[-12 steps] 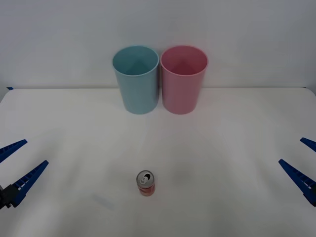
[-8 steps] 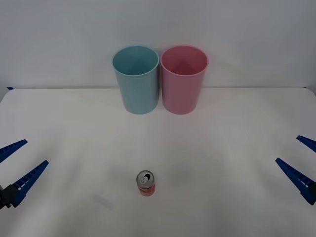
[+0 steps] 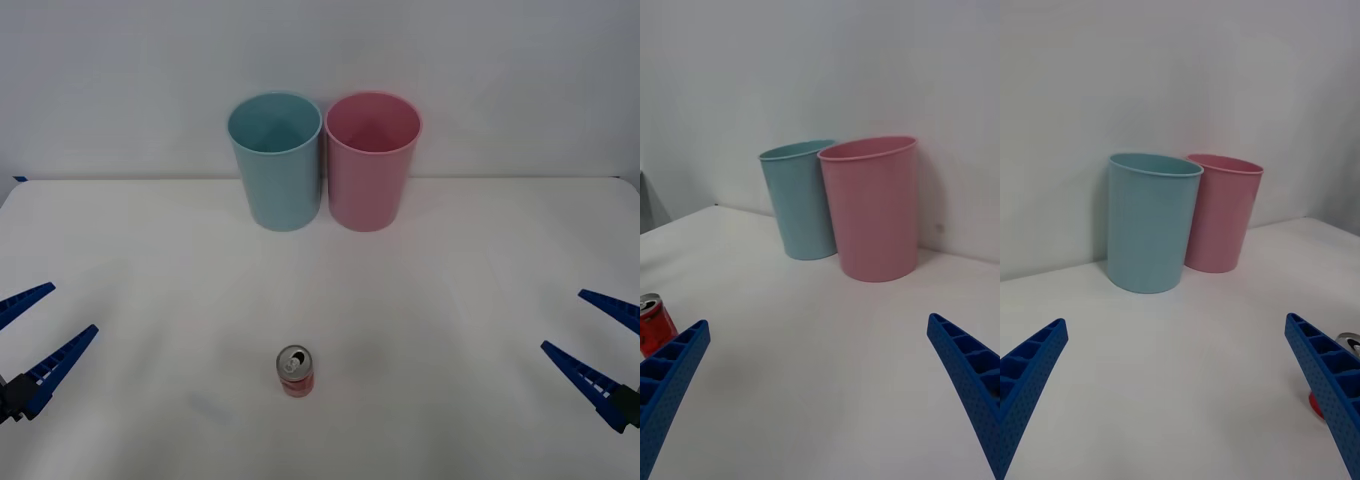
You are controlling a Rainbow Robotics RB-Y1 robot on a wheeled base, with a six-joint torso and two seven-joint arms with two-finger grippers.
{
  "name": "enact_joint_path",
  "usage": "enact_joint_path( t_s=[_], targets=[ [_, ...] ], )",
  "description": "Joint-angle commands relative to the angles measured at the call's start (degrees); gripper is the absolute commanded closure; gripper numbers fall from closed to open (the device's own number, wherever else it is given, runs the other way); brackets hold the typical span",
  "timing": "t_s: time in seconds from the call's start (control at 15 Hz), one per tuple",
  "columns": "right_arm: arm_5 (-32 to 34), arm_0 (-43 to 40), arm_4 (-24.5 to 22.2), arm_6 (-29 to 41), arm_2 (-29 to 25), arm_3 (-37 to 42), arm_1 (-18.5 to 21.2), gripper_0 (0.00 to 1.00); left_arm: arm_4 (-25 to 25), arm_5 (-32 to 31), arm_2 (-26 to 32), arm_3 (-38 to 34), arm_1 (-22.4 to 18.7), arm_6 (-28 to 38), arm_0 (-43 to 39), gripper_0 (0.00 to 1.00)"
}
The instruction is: Grasp the object on the table and drop it into the matching bin: aluminum can to the light blue bin, PET bottle to the pink bin.
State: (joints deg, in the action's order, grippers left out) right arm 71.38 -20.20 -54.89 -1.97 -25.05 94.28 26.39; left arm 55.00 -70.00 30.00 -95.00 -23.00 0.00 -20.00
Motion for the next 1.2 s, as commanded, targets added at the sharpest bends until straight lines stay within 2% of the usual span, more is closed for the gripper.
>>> enact_joint_path(
  t_s=[0.07,0.33,0.53,0.93,1.2],
  targets=[
    [1.1,0.5,0.4,-5.2,2.7,-2.3,1.3,0.00,0.0,0.0,0.0,0.0,0.0,0.0,0.0,0.00],
    [3.0,2.6,0.4,-12.4,7.5,-7.3,3.0,0.00,0.0,0.0,0.0,0.0,0.0,0.0,0.0,0.00],
    [3.0,3.6,0.2,-14.4,11.4,-9.0,4.1,0.00,0.0,0.0,0.0,0.0,0.0,0.0,0.0,0.00],
    [3.0,8.2,-1.2,-17.9,19.2,-14.5,4.1,0.00,0.0,0.0,0.0,0.0,0.0,0.0,0.0,0.00],
    [2.0,10.6,-0.6,-24.1,24.2,-16.4,4.0,0.00,0.0,0.0,0.0,0.0,0.0,0.0,0.0,0.00]
  ],
)
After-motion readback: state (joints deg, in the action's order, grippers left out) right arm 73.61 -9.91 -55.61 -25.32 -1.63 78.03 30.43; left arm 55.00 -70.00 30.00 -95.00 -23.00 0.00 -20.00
